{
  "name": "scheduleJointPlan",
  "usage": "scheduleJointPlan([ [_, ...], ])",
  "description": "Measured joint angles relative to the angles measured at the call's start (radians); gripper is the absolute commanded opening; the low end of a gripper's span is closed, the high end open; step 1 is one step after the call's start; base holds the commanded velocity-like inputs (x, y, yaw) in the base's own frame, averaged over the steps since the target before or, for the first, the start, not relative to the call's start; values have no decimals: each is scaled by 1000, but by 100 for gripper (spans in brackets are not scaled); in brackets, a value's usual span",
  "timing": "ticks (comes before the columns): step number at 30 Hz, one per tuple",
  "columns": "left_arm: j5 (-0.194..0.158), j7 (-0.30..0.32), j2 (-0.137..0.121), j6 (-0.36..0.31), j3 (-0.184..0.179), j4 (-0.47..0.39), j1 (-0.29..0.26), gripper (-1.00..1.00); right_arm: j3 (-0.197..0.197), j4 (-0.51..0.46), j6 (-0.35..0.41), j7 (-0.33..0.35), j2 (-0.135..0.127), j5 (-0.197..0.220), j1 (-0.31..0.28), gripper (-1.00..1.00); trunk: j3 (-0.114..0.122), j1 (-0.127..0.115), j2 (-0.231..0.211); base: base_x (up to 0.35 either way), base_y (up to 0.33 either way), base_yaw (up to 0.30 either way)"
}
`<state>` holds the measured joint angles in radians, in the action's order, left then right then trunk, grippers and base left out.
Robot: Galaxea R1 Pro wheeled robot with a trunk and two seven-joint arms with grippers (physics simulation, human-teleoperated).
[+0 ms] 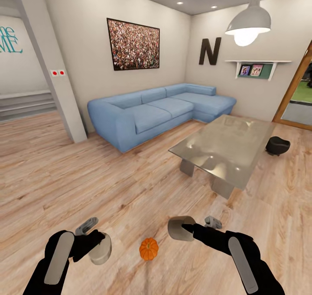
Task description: Place each of the two pumpkins and all three candles from the living room inside a cabinet in the living room (use any cabinet), then make sure every cabinet is closed, and position the cauldron so it is next to a table in the living room.
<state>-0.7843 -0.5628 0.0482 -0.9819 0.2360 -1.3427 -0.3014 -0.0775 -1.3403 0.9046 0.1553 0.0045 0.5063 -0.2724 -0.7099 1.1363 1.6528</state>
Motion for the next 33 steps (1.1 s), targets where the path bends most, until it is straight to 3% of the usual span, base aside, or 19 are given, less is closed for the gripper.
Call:
scheduleJointPlan([
  [4, -5, -51, 1, 10, -1, 1, 0, -100, 0, 8, 1, -19, 1, -4, 0, -100, 13, -15, -28, 0, 0, 0],
  [8, -6, -58, 0, 13, -2, 1, 0, -100, 0, 17, 0, -124, 1, -13, 0, -100, 25, -31, -56, 0, 0, 0],
  [12, -5, -69, -1, 12, -15, 1, 0, -100, 0, 17, -1, -180, 2, -17, 0, -100, 38, -46, -84, 0, 0, 0],
  [17, -2, -176, -1, 12, -22, 3, 0, -100, -1, 18, 1, -285, 4, -19, 0, -100, 53, -65, -119, 0, 0, 0],
  [20, -5, -200, -1, 15, -23, 3, 0, -100, -1, 18, 3, -354, 4, -21, 0, -100, 63, -77, -140, 0, 0, 0],
  [33, -9, -196, -1, 15, -23, 3, 0, -100, -1, -13, 10, -369, 14, 3, -2, -100, 100, -123, -224, 0, 0, 0],
])
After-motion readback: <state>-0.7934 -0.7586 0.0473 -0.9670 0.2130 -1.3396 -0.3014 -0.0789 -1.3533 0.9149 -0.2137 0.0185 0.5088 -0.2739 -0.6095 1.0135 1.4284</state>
